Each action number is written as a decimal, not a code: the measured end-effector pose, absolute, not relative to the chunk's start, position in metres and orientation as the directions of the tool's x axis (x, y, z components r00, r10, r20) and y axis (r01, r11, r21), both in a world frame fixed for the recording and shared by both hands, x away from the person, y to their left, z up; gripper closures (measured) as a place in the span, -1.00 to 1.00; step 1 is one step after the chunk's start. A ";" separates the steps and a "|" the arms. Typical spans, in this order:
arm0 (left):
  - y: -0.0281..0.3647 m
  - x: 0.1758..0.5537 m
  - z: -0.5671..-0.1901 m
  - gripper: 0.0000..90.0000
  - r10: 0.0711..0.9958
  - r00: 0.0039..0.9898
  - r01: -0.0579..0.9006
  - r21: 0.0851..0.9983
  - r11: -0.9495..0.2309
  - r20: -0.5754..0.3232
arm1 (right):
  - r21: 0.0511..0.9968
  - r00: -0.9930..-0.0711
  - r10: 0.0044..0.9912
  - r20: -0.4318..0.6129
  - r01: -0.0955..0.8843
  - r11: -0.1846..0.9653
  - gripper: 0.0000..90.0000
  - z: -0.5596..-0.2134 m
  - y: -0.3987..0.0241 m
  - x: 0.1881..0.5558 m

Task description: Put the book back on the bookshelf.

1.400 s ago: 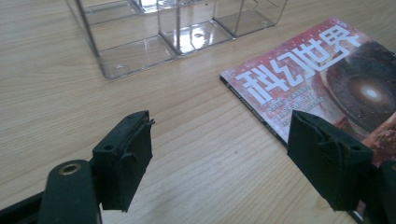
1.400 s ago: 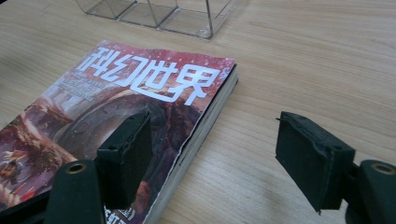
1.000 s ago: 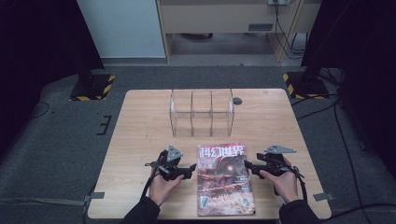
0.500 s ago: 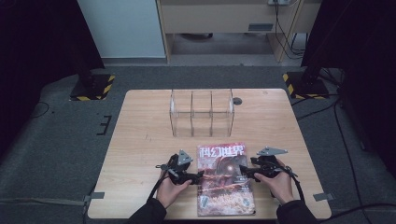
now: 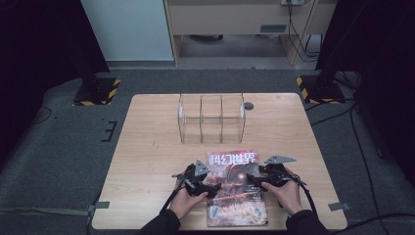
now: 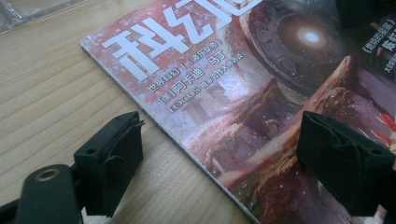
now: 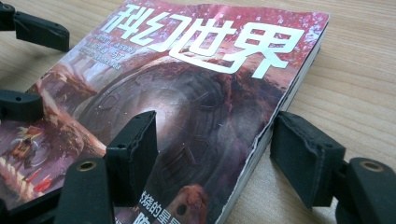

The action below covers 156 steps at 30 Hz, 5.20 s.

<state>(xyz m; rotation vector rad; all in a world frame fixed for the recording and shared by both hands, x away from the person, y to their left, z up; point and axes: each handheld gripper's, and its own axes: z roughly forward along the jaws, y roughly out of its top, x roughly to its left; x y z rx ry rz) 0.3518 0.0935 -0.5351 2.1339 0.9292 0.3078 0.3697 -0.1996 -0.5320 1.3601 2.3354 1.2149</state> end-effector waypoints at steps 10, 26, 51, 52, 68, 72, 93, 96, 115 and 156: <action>0.088 0.353 -0.536 -0.85 0.701 0.709 0.520 0.728 -0.447 -0.076 | 0.730 -0.521 0.802 0.293 0.663 0.165 -0.24 -0.535 -0.202 0.368; 0.084 0.352 -0.535 -0.86 0.681 0.723 0.526 0.732 -0.432 -0.117 | 0.754 -0.514 0.779 0.360 0.651 0.081 -0.16 -0.526 -0.207 0.366; 0.085 0.352 -0.535 -0.83 0.694 0.708 0.537 0.737 -0.410 -0.130 | 0.749 -0.510 0.780 0.361 0.657 0.082 -0.12 -0.527 -0.207 0.365; 0.086 0.352 -0.535 -0.83 0.693 0.708 0.539 0.738 -0.406 -0.135 | 0.770 -0.519 0.755 0.400 0.638 0.031 -0.06 -0.523 -0.208 0.364; 0.086 0.352 -0.535 -0.82 0.694 0.706 0.541 0.739 -0.402 -0.140 | 0.711 -0.543 0.747 0.384 0.690 0.137 -0.10 -0.533 -0.198 0.364; 0.086 0.352 -0.535 -0.82 0.694 0.707 0.541 0.739 -0.402 -0.140 | 0.712 -0.551 0.740 0.385 0.688 0.142 -0.08 -0.534 -0.200 0.366; 0.096 0.354 -0.532 -0.41 0.717 0.679 0.556 0.748 -0.363 -0.156 | 0.780 -0.594 0.725 0.349 0.613 0.127 0.84 -0.528 -0.203 0.367; 0.097 0.354 -0.531 -0.42 0.718 0.675 0.559 0.751 -0.352 -0.167 | 0.804 -0.607 0.700 0.376 0.589 0.078 0.89 -0.521 -0.203 0.365; 0.096 0.357 -0.536 -0.62 0.676 0.692 0.580 0.753 -0.311 -0.254 | 0.873 -0.688 0.620 0.377 0.488 0.011 0.90 -0.499 -0.208 0.361; 0.092 0.368 -0.536 0.01 0.652 0.694 0.604 0.741 -0.295 -0.306 | 0.734 -0.588 0.783 0.205 0.621 0.275 0.08 -0.532 -0.196 0.367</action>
